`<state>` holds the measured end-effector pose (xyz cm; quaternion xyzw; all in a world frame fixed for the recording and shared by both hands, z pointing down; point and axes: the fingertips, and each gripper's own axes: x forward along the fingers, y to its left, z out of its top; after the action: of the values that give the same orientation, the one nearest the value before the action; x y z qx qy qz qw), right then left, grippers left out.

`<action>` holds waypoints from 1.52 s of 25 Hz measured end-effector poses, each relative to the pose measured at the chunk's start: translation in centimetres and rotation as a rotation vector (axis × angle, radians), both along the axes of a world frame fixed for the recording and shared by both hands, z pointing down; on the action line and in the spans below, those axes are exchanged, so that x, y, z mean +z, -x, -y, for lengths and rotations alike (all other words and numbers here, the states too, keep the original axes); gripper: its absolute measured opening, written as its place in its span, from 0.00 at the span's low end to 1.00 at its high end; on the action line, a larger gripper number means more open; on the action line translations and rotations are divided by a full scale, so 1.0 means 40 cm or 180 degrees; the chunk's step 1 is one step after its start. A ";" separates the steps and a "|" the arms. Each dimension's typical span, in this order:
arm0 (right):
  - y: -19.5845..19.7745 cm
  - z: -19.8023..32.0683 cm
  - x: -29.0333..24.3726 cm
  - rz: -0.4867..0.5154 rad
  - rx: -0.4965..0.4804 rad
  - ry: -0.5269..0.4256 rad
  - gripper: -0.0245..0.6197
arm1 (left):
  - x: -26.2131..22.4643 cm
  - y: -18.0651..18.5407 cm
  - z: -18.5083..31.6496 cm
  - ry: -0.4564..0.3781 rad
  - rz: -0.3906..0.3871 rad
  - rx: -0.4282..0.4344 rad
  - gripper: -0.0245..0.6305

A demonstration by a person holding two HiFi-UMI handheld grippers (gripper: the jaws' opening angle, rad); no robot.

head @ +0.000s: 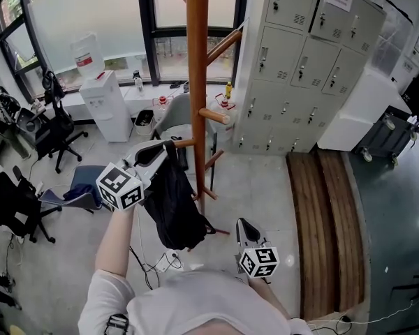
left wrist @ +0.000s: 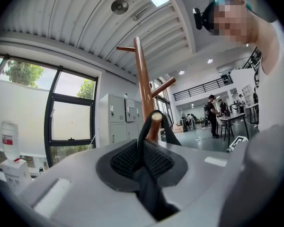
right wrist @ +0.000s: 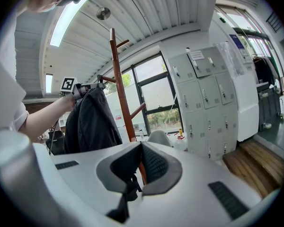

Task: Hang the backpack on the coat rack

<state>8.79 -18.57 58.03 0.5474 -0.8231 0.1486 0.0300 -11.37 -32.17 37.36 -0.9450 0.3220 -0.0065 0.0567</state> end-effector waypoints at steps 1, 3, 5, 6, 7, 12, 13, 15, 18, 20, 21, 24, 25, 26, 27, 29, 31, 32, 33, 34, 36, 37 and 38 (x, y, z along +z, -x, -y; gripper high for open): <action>0.003 0.000 0.000 0.0002 -0.0013 0.0002 0.05 | 0.000 0.000 -0.002 -0.0058 0.0012 -0.0036 0.11; 0.009 0.000 0.001 0.0003 -0.0034 0.0004 0.05 | 0.001 0.000 -0.005 -0.0178 0.0014 -0.0114 0.12; 0.011 -0.001 0.001 0.0003 -0.0046 0.0003 0.05 | 0.001 0.001 -0.007 -0.0299 -0.0002 -0.0207 0.12; 0.011 -0.003 0.000 0.0001 -0.0049 0.0003 0.05 | 0.000 0.002 -0.009 -0.0355 -0.0012 -0.0249 0.12; 0.010 -0.004 -0.001 -0.0001 -0.0050 0.0003 0.05 | -0.001 0.003 -0.012 -0.0408 -0.0015 -0.0285 0.12; 0.005 -0.010 0.001 -0.0006 -0.0053 0.0033 0.05 | -0.007 0.007 -0.019 -0.0571 0.0070 -0.0464 0.14; 0.006 -0.011 0.002 -0.0005 -0.0056 0.0040 0.05 | -0.007 0.011 -0.019 -0.0564 0.0056 -0.0496 0.15; 0.009 -0.012 0.002 0.0005 -0.0066 0.0052 0.05 | -0.010 0.021 -0.017 -0.0510 -0.0026 -0.0540 0.19; 0.010 -0.013 0.000 -0.0008 -0.0084 0.0052 0.05 | -0.017 0.034 -0.012 -0.0365 -0.0165 -0.0570 0.26; 0.010 -0.014 0.001 -0.0038 -0.0095 0.0037 0.05 | -0.015 0.042 -0.012 -0.0252 -0.0219 -0.0596 0.30; 0.010 -0.014 0.003 -0.0043 -0.0098 0.0030 0.05 | -0.013 0.046 -0.013 -0.0204 -0.0241 -0.0612 0.31; 0.008 -0.012 0.006 -0.0034 -0.0104 0.0028 0.05 | -0.010 0.057 -0.022 -0.0103 -0.0326 -0.0644 0.31; 0.007 -0.012 0.007 -0.0031 -0.0109 0.0030 0.05 | -0.011 0.060 -0.026 -0.0087 -0.0344 -0.0654 0.31; 0.006 -0.012 0.007 -0.0028 -0.0114 0.0032 0.05 | -0.014 0.063 -0.030 -0.0083 -0.0350 -0.0667 0.31; 0.006 -0.012 0.007 -0.0024 -0.0119 0.0032 0.05 | -0.018 0.066 -0.036 -0.0088 -0.0350 -0.0682 0.31; 0.005 -0.013 0.007 -0.0018 -0.0127 0.0031 0.05 | -0.027 0.073 -0.049 -0.0109 -0.0359 -0.0712 0.31; 0.005 -0.015 0.006 -0.0013 -0.0133 0.0026 0.05 | -0.036 0.083 -0.066 -0.0127 -0.0389 -0.0748 0.31; 0.005 -0.016 0.005 -0.0015 -0.0137 0.0022 0.05 | -0.040 0.089 -0.074 -0.0136 -0.0414 -0.0773 0.31; 0.005 -0.017 0.004 -0.0022 -0.0141 0.0013 0.05 | -0.043 0.096 -0.082 -0.0143 -0.0443 -0.0802 0.31; 0.006 -0.016 0.002 -0.0033 -0.0144 0.0002 0.05 | -0.045 0.103 -0.090 -0.0150 -0.0472 -0.0831 0.31; 0.007 -0.013 -0.003 -0.0050 -0.0150 -0.0018 0.05 | -0.050 0.115 -0.102 -0.0160 -0.0519 -0.0878 0.31; 0.007 -0.012 -0.005 -0.0050 -0.0154 -0.0022 0.05 | -0.051 0.120 -0.108 -0.0161 -0.0535 -0.0898 0.31; 0.007 -0.011 -0.006 -0.0047 -0.0157 -0.0023 0.05 | -0.050 0.124 -0.115 -0.0154 -0.0548 -0.0921 0.31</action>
<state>8.51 -18.11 57.79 0.5281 -0.8366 0.1408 0.0377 -16.31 -27.56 35.35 -0.8842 0.4585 0.0741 0.0501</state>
